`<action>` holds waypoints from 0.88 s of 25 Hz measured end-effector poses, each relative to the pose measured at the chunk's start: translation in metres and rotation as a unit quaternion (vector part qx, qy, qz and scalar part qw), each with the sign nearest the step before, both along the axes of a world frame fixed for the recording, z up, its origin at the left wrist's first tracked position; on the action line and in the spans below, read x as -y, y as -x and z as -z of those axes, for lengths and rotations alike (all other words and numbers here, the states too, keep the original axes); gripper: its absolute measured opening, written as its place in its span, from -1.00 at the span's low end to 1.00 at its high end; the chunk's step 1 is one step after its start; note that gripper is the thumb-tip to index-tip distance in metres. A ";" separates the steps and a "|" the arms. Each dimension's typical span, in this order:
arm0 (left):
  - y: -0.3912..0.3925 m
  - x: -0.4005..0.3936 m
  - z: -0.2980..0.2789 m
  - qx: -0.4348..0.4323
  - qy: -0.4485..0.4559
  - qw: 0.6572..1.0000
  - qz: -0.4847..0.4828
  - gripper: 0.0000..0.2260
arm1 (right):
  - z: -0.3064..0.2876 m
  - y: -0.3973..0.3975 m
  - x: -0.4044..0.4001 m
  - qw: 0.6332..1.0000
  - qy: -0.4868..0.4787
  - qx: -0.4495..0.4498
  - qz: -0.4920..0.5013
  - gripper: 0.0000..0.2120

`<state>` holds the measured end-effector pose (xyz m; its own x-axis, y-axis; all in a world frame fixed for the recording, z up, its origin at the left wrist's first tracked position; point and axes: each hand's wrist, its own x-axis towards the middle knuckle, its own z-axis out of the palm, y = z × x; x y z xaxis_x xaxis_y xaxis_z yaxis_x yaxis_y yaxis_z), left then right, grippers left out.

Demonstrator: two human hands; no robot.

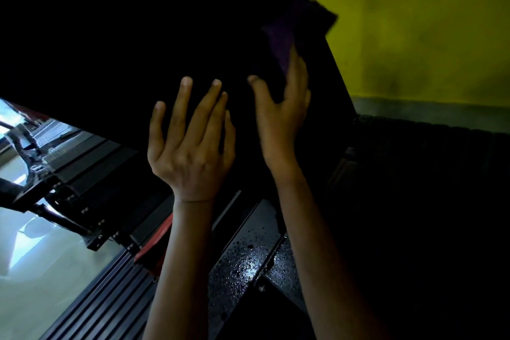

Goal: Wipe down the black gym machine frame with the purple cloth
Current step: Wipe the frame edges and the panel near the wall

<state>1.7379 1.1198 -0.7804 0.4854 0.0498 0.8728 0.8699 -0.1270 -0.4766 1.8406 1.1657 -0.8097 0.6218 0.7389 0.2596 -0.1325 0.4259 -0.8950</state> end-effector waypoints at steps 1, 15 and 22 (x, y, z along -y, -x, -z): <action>0.002 0.000 0.002 -0.002 -0.004 1.000 -0.005 -0.79 | -0.007 0.003 0.008 0.998 -0.042 0.050 0.004 -0.38; -0.003 0.002 0.001 0.017 0.021 0.999 -0.039 -0.81 | -0.013 0.001 0.020 0.996 -0.002 0.086 -0.019 -0.40; 0.000 0.025 -0.028 0.124 0.014 0.992 0.016 -0.62 | 0.014 -0.019 0.008 0.985 0.101 -0.084 -0.113 -0.38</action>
